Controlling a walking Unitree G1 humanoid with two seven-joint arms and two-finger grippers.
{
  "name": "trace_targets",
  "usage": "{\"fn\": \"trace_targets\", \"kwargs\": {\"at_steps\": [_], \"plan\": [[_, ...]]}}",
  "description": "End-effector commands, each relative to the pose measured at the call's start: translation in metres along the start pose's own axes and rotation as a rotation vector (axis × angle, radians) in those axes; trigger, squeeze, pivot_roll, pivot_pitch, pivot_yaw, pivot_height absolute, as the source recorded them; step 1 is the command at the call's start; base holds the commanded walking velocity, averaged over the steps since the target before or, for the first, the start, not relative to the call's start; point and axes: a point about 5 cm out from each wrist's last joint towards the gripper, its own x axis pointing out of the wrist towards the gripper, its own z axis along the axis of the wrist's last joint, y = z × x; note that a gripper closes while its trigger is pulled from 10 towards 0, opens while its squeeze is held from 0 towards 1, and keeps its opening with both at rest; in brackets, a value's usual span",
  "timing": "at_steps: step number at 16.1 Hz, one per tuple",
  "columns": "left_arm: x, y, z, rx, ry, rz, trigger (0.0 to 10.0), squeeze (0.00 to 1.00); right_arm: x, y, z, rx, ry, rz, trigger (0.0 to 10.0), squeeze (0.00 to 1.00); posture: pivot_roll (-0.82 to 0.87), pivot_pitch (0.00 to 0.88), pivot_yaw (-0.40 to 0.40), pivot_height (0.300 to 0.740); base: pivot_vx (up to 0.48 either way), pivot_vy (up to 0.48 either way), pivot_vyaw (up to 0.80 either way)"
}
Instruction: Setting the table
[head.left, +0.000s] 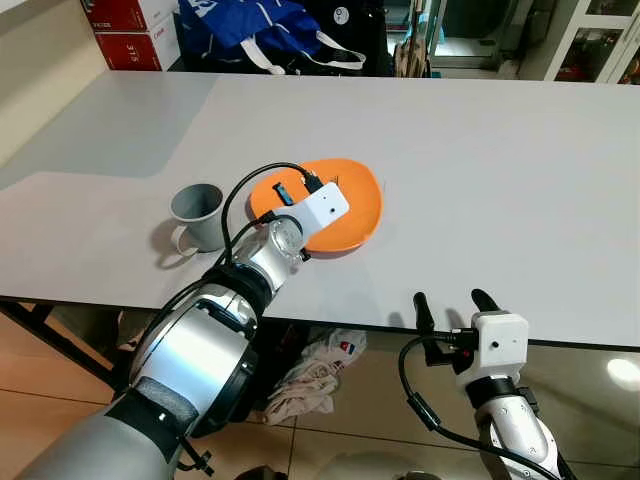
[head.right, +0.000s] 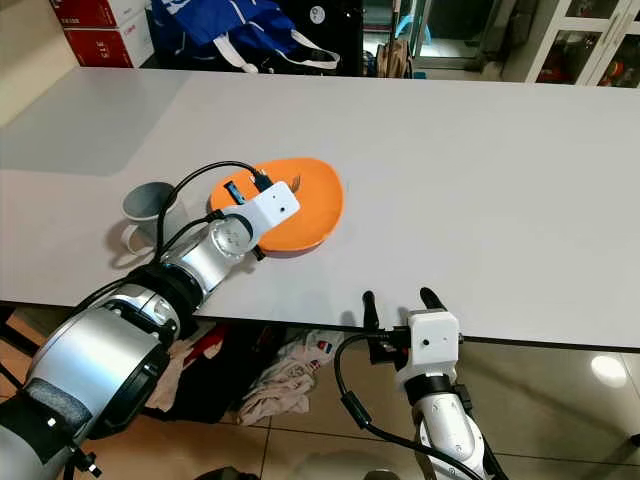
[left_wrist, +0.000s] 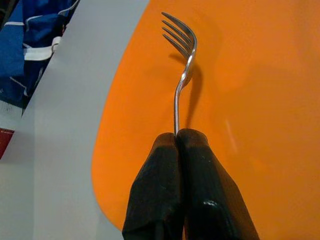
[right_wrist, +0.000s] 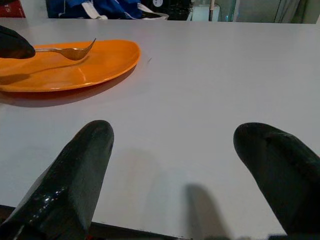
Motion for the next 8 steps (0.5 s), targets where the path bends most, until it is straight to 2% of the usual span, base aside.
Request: {"fn": "trace_targets", "kwargs": {"at_steps": [1,2,3,8], "plan": [[0.0002,0.0088,0.0110,0.024,-0.013,0.025,10.0,0.28,-0.0021,-0.0003,0.0003,-0.004,0.001,-0.004,10.0,0.00,-0.19,0.037,0.084,0.736,0.000,0.000,0.00],[0.0003,0.0085,0.0122,0.025,-0.015,0.025,10.0,0.95,-0.0023,-0.0006,-0.0006,-0.004,0.004,-0.004,10.0,0.00,-0.19,0.037,0.084,0.736,0.000,0.000,0.00],[0.0003,0.0078,0.0133,0.026,-0.016,0.024,10.0,1.00,-0.0027,-0.0009,-0.0021,-0.004,0.007,-0.005,10.0,0.00,-0.19,0.039,0.086,0.736,0.000,0.000,0.00],[0.0004,0.0036,0.0143,0.022,-0.014,0.016,10.0,1.00,-0.0032,-0.0006,-0.0044,-0.002,0.013,-0.008,10.0,0.00,-0.20,0.041,0.088,0.736,0.000,0.000,0.00]]}}
